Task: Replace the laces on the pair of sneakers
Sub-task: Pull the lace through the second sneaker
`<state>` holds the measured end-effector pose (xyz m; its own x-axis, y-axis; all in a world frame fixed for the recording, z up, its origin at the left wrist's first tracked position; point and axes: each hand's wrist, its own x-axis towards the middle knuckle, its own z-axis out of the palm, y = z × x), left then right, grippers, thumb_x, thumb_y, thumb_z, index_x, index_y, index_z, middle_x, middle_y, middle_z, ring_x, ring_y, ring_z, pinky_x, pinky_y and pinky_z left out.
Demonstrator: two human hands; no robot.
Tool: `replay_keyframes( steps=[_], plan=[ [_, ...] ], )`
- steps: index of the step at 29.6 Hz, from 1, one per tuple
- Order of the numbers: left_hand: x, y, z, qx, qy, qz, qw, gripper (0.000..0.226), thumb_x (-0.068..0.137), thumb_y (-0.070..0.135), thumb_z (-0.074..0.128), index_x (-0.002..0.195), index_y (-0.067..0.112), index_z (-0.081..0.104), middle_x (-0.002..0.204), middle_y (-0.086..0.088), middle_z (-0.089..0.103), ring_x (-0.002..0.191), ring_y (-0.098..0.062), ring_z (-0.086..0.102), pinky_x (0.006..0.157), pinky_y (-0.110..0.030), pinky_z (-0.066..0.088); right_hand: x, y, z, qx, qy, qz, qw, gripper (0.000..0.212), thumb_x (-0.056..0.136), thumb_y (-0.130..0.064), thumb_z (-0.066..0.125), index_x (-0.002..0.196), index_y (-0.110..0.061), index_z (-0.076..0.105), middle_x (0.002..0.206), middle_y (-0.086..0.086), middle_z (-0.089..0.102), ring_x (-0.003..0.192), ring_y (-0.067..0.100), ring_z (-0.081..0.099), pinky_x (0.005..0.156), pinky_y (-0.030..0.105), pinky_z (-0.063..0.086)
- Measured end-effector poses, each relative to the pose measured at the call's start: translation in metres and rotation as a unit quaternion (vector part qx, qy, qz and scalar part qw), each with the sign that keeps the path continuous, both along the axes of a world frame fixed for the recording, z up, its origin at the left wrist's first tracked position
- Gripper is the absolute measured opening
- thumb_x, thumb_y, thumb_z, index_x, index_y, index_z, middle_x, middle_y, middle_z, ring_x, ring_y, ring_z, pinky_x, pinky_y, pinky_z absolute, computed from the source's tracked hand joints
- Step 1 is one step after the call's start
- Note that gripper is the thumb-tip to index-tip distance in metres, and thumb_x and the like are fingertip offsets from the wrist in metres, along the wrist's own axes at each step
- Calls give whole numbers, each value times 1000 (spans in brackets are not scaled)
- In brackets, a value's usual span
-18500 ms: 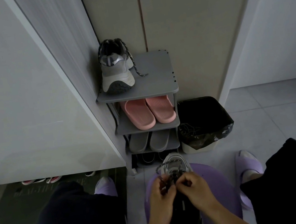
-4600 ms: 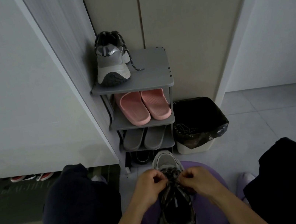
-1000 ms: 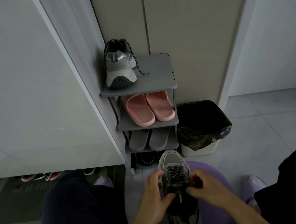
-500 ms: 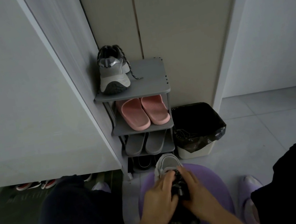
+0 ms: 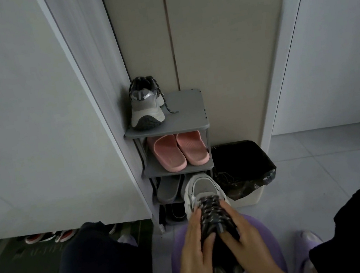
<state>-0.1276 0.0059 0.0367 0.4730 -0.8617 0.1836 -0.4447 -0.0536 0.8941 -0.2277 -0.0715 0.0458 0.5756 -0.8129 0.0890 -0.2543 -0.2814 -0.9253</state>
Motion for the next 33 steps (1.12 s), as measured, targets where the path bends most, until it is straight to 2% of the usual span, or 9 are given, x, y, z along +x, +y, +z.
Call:
replay_keyframes(
  steps=[2,5,10,14,17,20,22,25,33],
  plan=[
    [0,-4,16,-20,24,5,999,54,66,88,28,116,80,9,143,29,29,130,18,26,113,-17,26,-2,0,15,-15,-43,6,999,56,82,-34,58,134,-33,37,127,-43,44,119,-22,39,94,-3,30],
    [1,-11,52,-42,13,-1,999,56,68,86,29,121,75,12,141,41,22,130,19,23,112,-14,25,1,-5,43,-32,-82,6,996,59,78,-48,53,134,-45,36,131,-43,39,123,-17,39,96,-1,31],
    [29,-51,114,-103,15,-1,995,50,86,58,45,132,58,26,143,29,33,133,11,28,109,-11,28,29,-46,103,-53,-107,-19,993,55,90,-13,57,128,-46,35,127,-33,44,114,-24,41,88,-5,32],
    [68,-110,153,-135,12,6,991,46,92,18,49,134,32,37,135,20,44,122,18,38,99,-2,32,68,-100,147,-60,-104,-27,992,52,92,-17,54,137,-34,36,131,-15,51,120,0,49,98,9,40],
    [99,-155,178,-126,22,9,992,45,93,20,50,137,24,41,133,11,51,122,3,47,100,-10,39,98,-142,173,-71,-116,-37,990,50,92,-20,54,139,-26,39,131,-9,54,121,5,50,102,23,42],
    [131,-200,193,-101,27,19,994,43,93,21,50,135,19,43,128,7,53,120,-5,49,93,-5,40,130,-184,191,-76,-105,-44,991,41,92,-19,53,133,-22,46,116,-10,57,107,5,53,85,7,40],
    [152,-228,197,-83,31,28,996,42,93,19,50,134,14,45,131,-1,54,121,-12,50,101,-19,40,151,-211,196,-71,-96,-37,992,35,92,-15,53,127,-18,51,108,-8,57,99,5,53,73,0,39],
    [178,-259,194,-49,8,46,998,41,93,20,51,132,10,48,129,-9,57,120,-20,53,105,-39,42,180,-243,192,-51,-80,-31,995,28,92,-12,52,120,-11,56,109,5,63,99,16,59,80,19,44],
    [203,-293,188,3,69,75,995,35,95,16,46,129,9,50,126,-14,57,116,-24,54,102,-39,43,216,-281,179,16,-44,-17,999,29,94,-13,49,122,-6,56,115,14,63,106,24,59,84,26,44]
  ],
)
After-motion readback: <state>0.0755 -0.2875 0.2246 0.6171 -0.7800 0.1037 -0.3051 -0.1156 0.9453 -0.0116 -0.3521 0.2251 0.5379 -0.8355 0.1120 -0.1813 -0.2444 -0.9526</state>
